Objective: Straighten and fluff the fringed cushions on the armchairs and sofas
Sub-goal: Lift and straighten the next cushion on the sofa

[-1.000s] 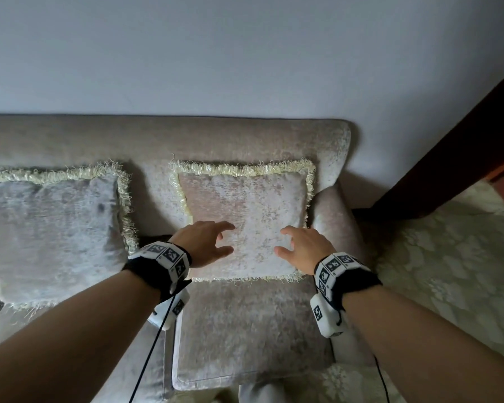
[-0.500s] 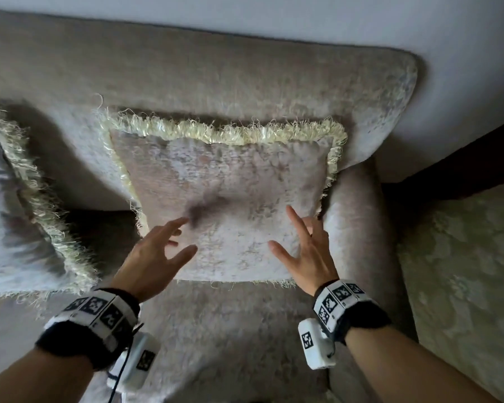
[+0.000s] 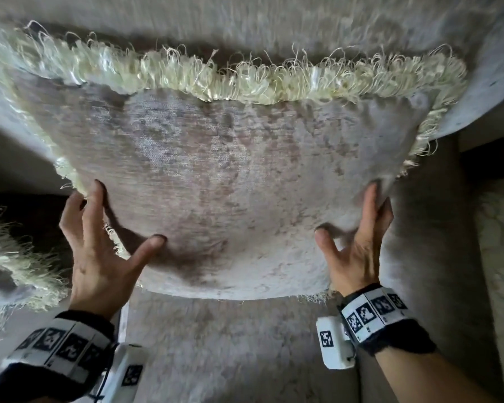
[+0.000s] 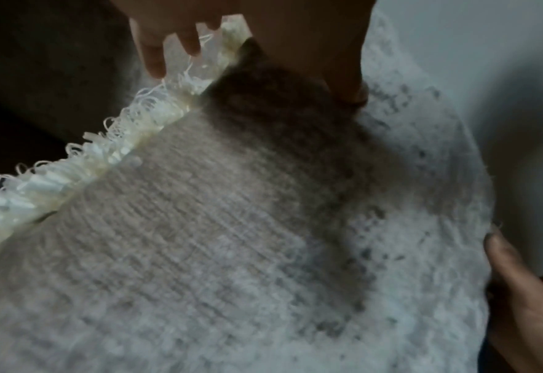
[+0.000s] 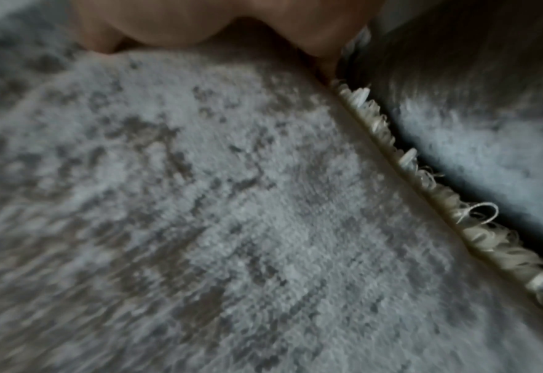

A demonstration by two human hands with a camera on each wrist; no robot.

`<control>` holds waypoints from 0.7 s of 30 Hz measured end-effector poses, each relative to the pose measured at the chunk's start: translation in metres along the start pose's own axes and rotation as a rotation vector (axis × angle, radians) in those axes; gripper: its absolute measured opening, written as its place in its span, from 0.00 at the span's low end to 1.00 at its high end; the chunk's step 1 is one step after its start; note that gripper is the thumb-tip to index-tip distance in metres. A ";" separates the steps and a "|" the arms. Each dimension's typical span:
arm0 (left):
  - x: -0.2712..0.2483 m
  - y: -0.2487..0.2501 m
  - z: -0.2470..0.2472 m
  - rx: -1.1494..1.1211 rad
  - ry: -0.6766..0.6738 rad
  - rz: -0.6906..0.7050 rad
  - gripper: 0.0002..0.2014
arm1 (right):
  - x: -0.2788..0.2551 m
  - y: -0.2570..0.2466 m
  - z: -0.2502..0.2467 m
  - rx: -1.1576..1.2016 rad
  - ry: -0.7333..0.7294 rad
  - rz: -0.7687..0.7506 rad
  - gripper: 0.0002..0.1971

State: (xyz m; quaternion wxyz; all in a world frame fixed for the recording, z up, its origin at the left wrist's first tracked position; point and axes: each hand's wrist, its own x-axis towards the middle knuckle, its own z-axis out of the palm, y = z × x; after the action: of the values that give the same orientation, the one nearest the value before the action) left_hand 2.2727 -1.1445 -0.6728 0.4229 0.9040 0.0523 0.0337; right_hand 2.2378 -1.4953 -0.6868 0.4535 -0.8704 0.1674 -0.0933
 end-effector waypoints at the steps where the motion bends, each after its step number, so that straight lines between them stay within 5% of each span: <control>1: 0.002 -0.006 0.003 -0.014 -0.023 -0.017 0.57 | 0.003 0.004 0.004 0.032 0.016 0.010 0.53; 15: 0.010 -0.011 0.022 -0.303 0.000 0.177 0.65 | 0.021 0.014 0.008 0.104 0.185 -0.302 0.47; 21: -0.008 0.009 0.009 -0.447 0.070 -0.077 0.67 | 0.038 -0.052 -0.028 -0.103 0.163 -0.552 0.51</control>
State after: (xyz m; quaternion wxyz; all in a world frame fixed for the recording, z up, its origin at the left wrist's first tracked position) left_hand 2.2668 -1.1583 -0.6714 0.6114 0.7836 0.0929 0.0597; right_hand 2.2753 -1.5029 -0.6277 0.3514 -0.8945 -0.0354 -0.2742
